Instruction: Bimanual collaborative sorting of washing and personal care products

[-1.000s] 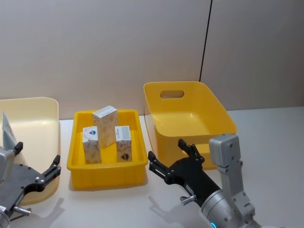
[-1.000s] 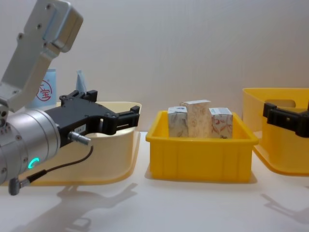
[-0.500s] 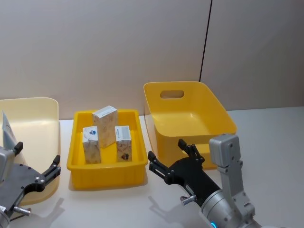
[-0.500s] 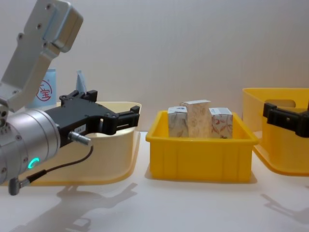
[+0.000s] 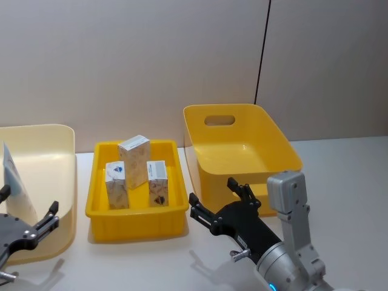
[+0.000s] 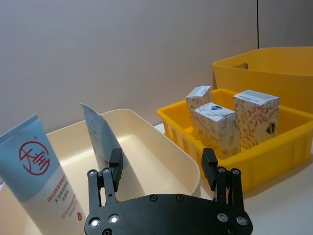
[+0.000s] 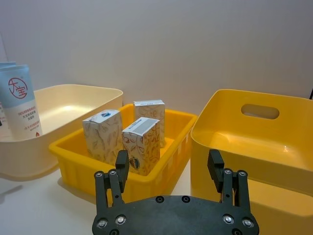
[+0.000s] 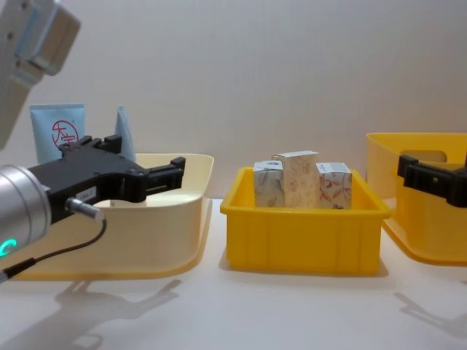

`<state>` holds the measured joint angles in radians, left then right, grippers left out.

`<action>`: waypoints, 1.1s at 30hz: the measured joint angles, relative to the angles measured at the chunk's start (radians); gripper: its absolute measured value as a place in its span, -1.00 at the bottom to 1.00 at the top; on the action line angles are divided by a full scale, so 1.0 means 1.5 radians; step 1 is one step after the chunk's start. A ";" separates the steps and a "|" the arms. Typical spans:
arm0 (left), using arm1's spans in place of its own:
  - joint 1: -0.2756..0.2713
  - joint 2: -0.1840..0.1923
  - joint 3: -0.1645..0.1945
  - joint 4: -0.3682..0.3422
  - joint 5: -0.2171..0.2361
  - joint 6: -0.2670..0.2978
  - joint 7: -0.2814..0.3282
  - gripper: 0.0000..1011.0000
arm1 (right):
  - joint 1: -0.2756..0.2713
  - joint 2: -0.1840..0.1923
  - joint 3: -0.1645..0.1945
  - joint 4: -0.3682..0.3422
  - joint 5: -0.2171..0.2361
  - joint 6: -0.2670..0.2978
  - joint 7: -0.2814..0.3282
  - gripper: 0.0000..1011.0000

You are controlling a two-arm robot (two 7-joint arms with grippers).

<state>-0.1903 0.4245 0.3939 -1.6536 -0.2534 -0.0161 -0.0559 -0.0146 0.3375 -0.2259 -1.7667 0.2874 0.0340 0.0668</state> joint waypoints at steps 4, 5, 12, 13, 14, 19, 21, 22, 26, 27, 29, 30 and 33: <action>0.015 0.002 -0.012 -0.010 -0.014 -0.007 -0.003 0.98 | 0.000 0.000 0.000 0.000 0.000 0.000 0.000 0.98; 0.017 0.002 -0.014 -0.012 -0.017 -0.008 -0.004 0.98 | 0.000 0.000 0.000 0.000 0.000 0.000 0.000 0.98; 0.033 -0.006 -0.032 -0.028 -0.051 -0.013 -0.013 0.98 | 0.000 0.000 0.000 0.000 0.000 0.000 0.000 0.98; 0.034 -0.010 -0.034 -0.031 -0.059 -0.013 -0.015 0.98 | 0.000 0.000 0.000 0.000 0.000 0.000 0.000 0.98; 0.035 -0.012 -0.036 -0.032 -0.063 -0.013 -0.016 0.98 | 0.000 0.000 0.000 0.000 0.000 0.000 0.000 0.98; 0.031 -0.029 -0.045 -0.039 -0.095 -0.002 -0.021 0.98 | 0.000 0.000 0.000 0.000 0.000 0.000 0.000 0.98; 0.028 -0.034 -0.048 -0.040 -0.101 0.004 -0.022 0.98 | 0.000 0.000 0.000 0.000 0.000 0.000 0.000 0.98; 0.027 -0.036 -0.049 -0.040 -0.104 0.007 -0.022 0.98 | 0.000 0.000 0.000 0.000 0.000 0.000 0.000 0.98; 0.017 -0.047 -0.053 -0.041 -0.115 0.022 -0.021 0.98 | 0.000 0.000 0.000 0.000 0.000 0.000 0.000 0.98; 0.013 -0.050 -0.054 -0.041 -0.117 0.028 -0.019 0.98 | 0.000 0.000 0.000 0.000 0.000 0.000 0.000 0.98; 0.007 -0.054 -0.054 -0.040 -0.118 0.040 -0.014 0.98 | 0.000 0.000 0.000 0.000 0.000 0.000 0.000 0.98; 0.005 -0.055 -0.055 -0.040 -0.118 0.043 -0.012 0.98 | 0.000 0.000 0.000 0.000 0.000 0.000 0.000 0.98; -0.003 -0.058 -0.055 -0.038 -0.115 0.060 -0.003 0.98 | 0.000 0.000 0.000 0.000 0.000 0.000 0.000 0.98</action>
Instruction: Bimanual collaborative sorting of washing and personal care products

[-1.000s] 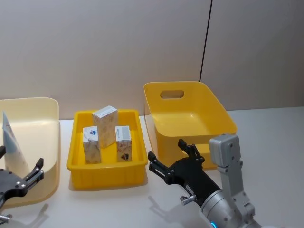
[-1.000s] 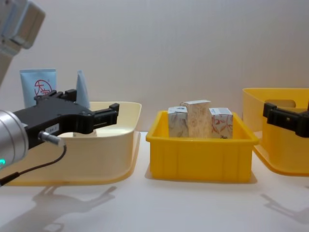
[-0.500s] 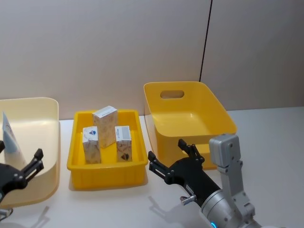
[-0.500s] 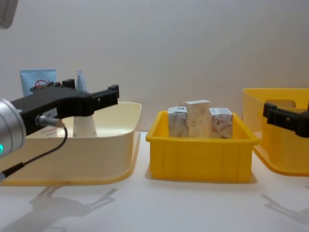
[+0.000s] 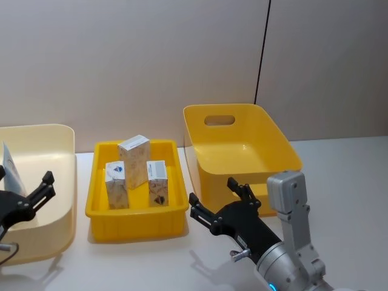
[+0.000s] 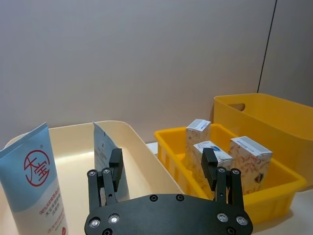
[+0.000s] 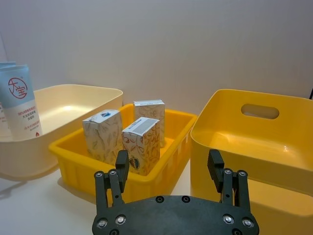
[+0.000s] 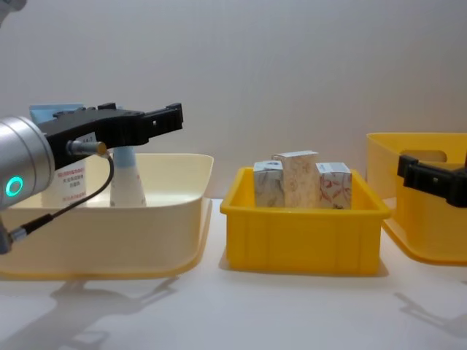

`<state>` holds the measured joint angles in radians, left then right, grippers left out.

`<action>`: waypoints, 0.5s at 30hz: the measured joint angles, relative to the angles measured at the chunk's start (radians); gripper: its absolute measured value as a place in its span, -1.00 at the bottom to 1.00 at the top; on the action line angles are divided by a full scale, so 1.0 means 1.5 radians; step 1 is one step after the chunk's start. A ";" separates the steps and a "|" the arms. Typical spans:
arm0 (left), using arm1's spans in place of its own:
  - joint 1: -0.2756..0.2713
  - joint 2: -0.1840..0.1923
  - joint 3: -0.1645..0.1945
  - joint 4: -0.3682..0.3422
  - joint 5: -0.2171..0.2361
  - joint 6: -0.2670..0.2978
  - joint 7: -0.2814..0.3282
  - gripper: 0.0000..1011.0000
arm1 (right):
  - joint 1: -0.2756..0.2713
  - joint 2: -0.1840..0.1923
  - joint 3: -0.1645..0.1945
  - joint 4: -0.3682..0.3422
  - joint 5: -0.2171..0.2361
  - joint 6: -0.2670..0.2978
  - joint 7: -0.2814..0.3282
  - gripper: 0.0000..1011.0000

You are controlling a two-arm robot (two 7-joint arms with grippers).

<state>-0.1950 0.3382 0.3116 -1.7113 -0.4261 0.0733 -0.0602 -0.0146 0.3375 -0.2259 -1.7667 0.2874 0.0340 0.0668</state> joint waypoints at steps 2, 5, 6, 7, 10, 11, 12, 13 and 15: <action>-0.004 -0.001 0.000 0.001 0.003 0.008 0.005 0.98 | 0.000 0.000 0.000 0.000 0.000 0.000 0.000 0.98; -0.011 -0.002 0.001 0.004 0.012 0.027 0.015 0.98 | 0.000 0.000 0.000 0.000 0.000 0.000 0.000 0.98; -0.012 -0.002 0.001 0.005 0.015 0.033 0.019 0.98 | 0.000 0.000 0.000 0.000 0.000 0.000 0.000 0.98; -0.016 -0.002 0.002 0.006 0.019 0.041 0.022 0.98 | 0.000 0.000 0.000 0.000 0.000 0.000 0.000 0.98; -0.022 -0.003 0.005 0.010 0.027 0.056 0.031 0.98 | 0.000 0.000 0.000 0.000 0.000 0.000 0.000 0.98; -0.024 -0.004 0.005 0.011 0.030 0.061 0.034 0.98 | 0.000 0.000 0.000 0.000 0.000 0.000 0.000 0.98; -0.025 -0.004 0.006 0.013 0.032 0.064 0.036 0.98 | 0.000 0.000 0.000 0.000 0.000 0.000 0.000 0.98; -0.028 -0.005 0.006 0.015 0.035 0.070 0.039 0.98 | 0.000 0.000 0.000 0.000 0.000 0.000 0.000 0.98; -0.030 -0.006 0.006 0.018 0.038 0.076 0.042 0.98 | 0.000 0.000 0.000 0.000 0.000 0.000 0.000 0.98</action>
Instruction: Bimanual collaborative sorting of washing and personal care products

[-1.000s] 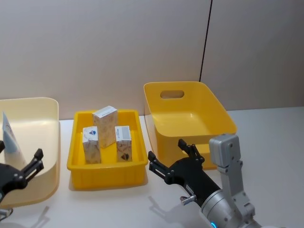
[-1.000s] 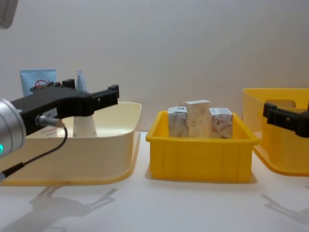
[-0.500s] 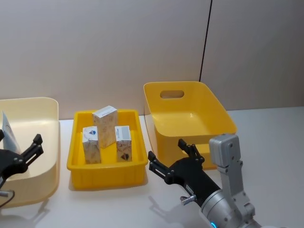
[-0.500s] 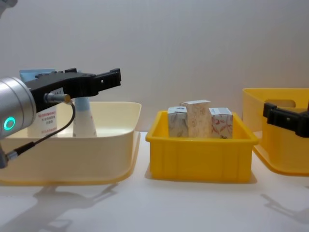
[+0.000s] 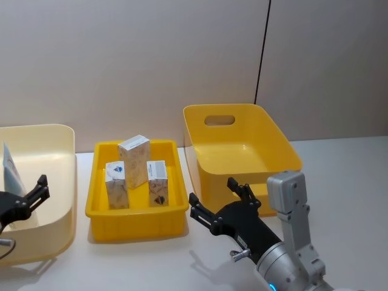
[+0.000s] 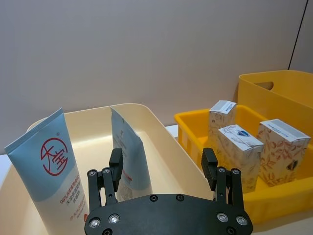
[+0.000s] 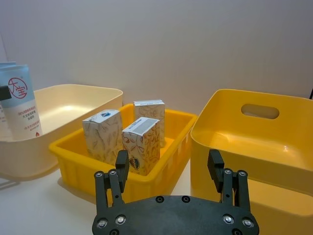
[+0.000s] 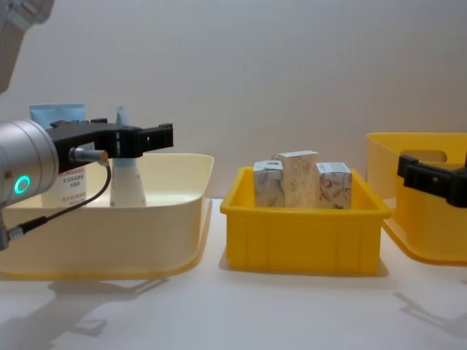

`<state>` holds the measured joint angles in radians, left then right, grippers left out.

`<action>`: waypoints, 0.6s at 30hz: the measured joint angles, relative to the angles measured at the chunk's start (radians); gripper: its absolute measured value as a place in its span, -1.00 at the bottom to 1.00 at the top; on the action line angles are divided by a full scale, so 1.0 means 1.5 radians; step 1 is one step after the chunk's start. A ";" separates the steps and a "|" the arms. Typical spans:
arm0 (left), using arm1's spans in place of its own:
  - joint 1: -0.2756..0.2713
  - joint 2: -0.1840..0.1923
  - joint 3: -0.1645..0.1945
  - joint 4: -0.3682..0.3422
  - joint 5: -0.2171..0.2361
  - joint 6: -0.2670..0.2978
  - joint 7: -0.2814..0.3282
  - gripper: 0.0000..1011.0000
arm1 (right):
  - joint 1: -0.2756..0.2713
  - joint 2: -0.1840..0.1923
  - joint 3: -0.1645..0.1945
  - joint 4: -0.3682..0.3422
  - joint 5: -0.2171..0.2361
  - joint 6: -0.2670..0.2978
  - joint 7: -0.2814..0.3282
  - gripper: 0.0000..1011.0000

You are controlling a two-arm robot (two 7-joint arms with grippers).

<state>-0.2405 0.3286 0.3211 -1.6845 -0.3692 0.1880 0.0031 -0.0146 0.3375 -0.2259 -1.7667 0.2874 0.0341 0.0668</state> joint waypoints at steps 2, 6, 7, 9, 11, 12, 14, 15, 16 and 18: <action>-0.004 -0.002 0.000 0.004 0.003 0.006 0.003 0.98 | 0.000 0.000 0.000 0.000 0.000 0.000 0.000 0.98; -0.009 -0.008 -0.001 0.011 0.004 0.013 0.006 0.98 | 0.000 0.000 0.000 0.000 0.000 0.000 0.000 0.98; -0.011 -0.011 -0.002 0.014 0.004 0.015 0.006 0.98 | 0.000 0.000 0.000 0.000 0.000 0.000 0.000 0.98; -0.013 -0.013 -0.003 0.017 0.004 0.016 0.007 0.98 | 0.000 0.000 0.000 0.000 0.000 0.000 0.000 0.98; -0.016 -0.019 -0.005 0.022 0.002 0.017 0.007 0.98 | 0.000 0.000 0.000 0.000 0.000 0.000 0.000 0.98; -0.018 -0.021 -0.006 0.024 0.002 0.018 0.007 0.98 | 0.000 0.000 0.000 0.000 0.000 0.000 0.000 0.98; -0.022 -0.027 -0.008 0.030 0.000 0.018 0.008 0.98 | 0.000 0.000 0.000 0.000 0.000 0.000 0.000 0.98; -0.024 -0.029 -0.009 0.033 0.000 0.019 0.009 0.98 | 0.000 0.000 0.000 0.000 0.000 0.000 0.000 0.98; -0.026 -0.033 -0.010 0.037 -0.001 0.019 0.010 0.98 | 0.000 0.000 0.000 0.000 0.000 0.000 0.000 0.98; -0.029 -0.036 -0.011 0.041 -0.001 0.020 0.012 0.98 | 0.000 0.000 0.000 0.000 0.000 0.000 0.000 0.98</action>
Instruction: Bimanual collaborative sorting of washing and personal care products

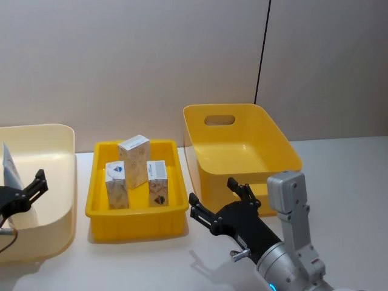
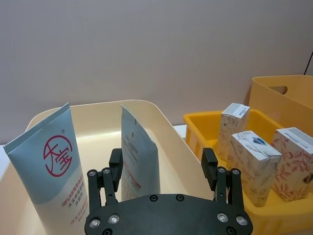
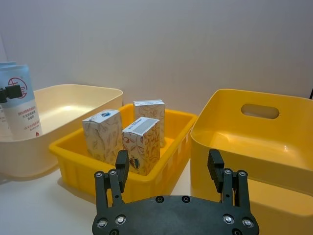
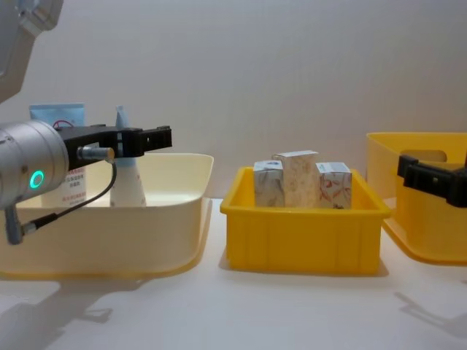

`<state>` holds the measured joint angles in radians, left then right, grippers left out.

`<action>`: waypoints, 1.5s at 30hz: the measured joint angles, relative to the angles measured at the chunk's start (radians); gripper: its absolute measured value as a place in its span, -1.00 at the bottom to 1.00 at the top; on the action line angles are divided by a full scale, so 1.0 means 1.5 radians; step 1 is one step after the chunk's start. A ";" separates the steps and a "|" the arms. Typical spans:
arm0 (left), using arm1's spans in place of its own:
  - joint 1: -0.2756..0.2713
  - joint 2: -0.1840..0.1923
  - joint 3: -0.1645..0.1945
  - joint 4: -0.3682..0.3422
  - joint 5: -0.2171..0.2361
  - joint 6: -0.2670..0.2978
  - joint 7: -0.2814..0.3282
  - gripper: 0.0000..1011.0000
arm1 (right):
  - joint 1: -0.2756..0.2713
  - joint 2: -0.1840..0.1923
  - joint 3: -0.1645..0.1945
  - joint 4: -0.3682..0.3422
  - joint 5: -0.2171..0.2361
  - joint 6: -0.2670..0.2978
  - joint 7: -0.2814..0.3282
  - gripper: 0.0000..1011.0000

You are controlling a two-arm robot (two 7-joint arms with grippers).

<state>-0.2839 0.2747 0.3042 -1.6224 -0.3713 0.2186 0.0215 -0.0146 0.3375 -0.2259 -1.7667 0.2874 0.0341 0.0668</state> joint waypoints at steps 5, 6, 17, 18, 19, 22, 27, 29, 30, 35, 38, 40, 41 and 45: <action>-0.008 -0.011 -0.003 0.013 -0.002 0.008 0.004 0.98 | 0.000 0.000 0.000 0.000 0.000 0.000 0.000 0.98; -0.008 -0.011 -0.003 0.013 -0.002 0.008 0.004 0.98 | 0.000 0.000 0.000 0.000 0.000 0.000 0.000 0.98; -0.018 -0.026 -0.002 0.030 -0.002 0.025 0.007 0.88 | 0.000 0.000 0.000 0.000 0.000 0.000 0.000 0.98; -0.018 -0.027 -0.002 0.030 -0.002 0.025 0.007 0.86 | 0.000 0.000 0.000 0.000 0.000 0.000 0.000 0.98; -0.019 -0.028 -0.002 0.032 -0.002 0.027 0.007 0.77 | 0.000 0.000 0.000 0.000 0.000 0.000 0.000 0.98; -0.020 -0.029 -0.002 0.033 -0.001 0.028 0.007 0.65 | 0.000 0.000 0.000 0.000 0.000 0.000 0.000 0.98; -0.022 -0.032 -0.002 0.036 -0.001 0.031 0.007 0.34 | 0.000 0.000 0.000 0.000 0.000 0.000 0.000 0.98; -0.022 -0.033 -0.002 0.037 -0.001 0.032 0.007 0.18 | 0.000 0.000 0.000 0.000 0.000 0.000 0.000 0.98; -0.022 -0.033 -0.001 0.037 -0.001 0.032 0.008 0.14 | 0.000 0.000 0.000 0.000 0.000 0.000 0.000 0.98; -0.023 -0.034 -0.001 0.038 -0.001 0.033 0.008 -0.18 | 0.000 0.000 0.000 0.000 0.000 0.000 0.000 0.98; -0.023 -0.035 -0.001 0.039 0.000 0.034 0.008 -0.35 | 0.000 0.000 0.000 0.000 0.000 0.000 0.000 0.98; -0.023 -0.035 -0.001 0.039 0.000 0.034 0.008 -0.45 | 0.000 0.000 0.000 0.000 0.000 0.000 0.000 0.98; -0.023 -0.035 -0.001 0.039 0.000 0.034 0.008 -0.47 | 0.000 0.000 0.000 0.000 0.000 0.000 0.000 0.98; -0.023 -0.035 -0.001 0.040 0.000 0.034 0.008 -0.53 | 0.000 0.000 0.000 0.000 0.000 0.000 0.000 0.98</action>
<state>-0.3190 0.2220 0.3021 -1.5631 -0.3716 0.2697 0.0334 -0.0146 0.3375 -0.2258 -1.7667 0.2874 0.0340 0.0668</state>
